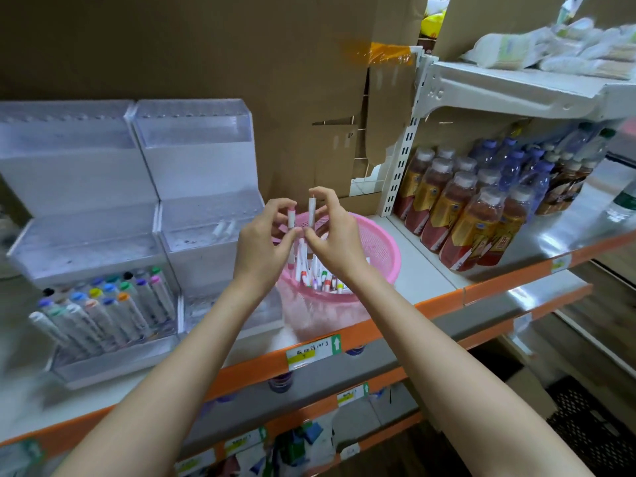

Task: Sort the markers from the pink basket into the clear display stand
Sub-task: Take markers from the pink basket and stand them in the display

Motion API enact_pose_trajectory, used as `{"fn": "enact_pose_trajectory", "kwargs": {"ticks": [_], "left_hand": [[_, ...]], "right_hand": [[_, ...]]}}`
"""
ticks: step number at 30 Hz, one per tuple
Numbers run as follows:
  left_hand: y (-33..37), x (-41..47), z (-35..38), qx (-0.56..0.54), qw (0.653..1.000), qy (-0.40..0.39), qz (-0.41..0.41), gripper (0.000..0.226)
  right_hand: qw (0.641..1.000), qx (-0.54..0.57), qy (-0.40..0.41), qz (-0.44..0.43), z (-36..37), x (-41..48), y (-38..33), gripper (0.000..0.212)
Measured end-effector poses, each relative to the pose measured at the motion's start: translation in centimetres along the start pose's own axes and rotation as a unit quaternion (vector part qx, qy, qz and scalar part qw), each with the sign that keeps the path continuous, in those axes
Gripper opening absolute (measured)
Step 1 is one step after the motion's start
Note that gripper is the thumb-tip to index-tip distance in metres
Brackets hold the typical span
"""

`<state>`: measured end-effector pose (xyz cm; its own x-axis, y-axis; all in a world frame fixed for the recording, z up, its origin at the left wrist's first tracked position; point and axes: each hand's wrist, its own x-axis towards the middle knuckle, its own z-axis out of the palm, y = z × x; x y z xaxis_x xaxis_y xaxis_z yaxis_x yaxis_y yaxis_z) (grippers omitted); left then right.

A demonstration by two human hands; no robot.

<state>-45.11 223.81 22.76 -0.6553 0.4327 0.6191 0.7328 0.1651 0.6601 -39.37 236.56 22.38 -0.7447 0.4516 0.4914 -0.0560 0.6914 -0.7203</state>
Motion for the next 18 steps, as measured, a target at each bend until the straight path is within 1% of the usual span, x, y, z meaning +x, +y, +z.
{"fn": "enact_pose_trajectory", "kwargs": {"ticks": [3, 12, 15, 18], "left_hand": [[-0.5, -1.0, -3.2, 0.004, 1.000, 0.016, -0.002, 0.034], [-3.5, -4.2, -13.1, 0.047, 0.998, 0.036, -0.021, 0.032], [-4.7, -5.0, -15.7, 0.055, 0.997, 0.036, -0.029, 0.029], [-5.4, -5.6, -17.1, 0.050, 0.997, 0.045, -0.031, 0.029]], "right_hand": [[1.000, 0.014, 0.003, -0.015, 2.1, -1.1, -2.2, 0.050], [0.998, 0.025, -0.046, -0.045, 9.7, -3.8, -8.2, 0.052], [0.997, 0.038, -0.052, -0.035, 11.9, -4.7, -9.8, 0.053], [0.996, 0.035, -0.065, -0.051, 13.6, -5.4, -11.2, 0.052]]}}
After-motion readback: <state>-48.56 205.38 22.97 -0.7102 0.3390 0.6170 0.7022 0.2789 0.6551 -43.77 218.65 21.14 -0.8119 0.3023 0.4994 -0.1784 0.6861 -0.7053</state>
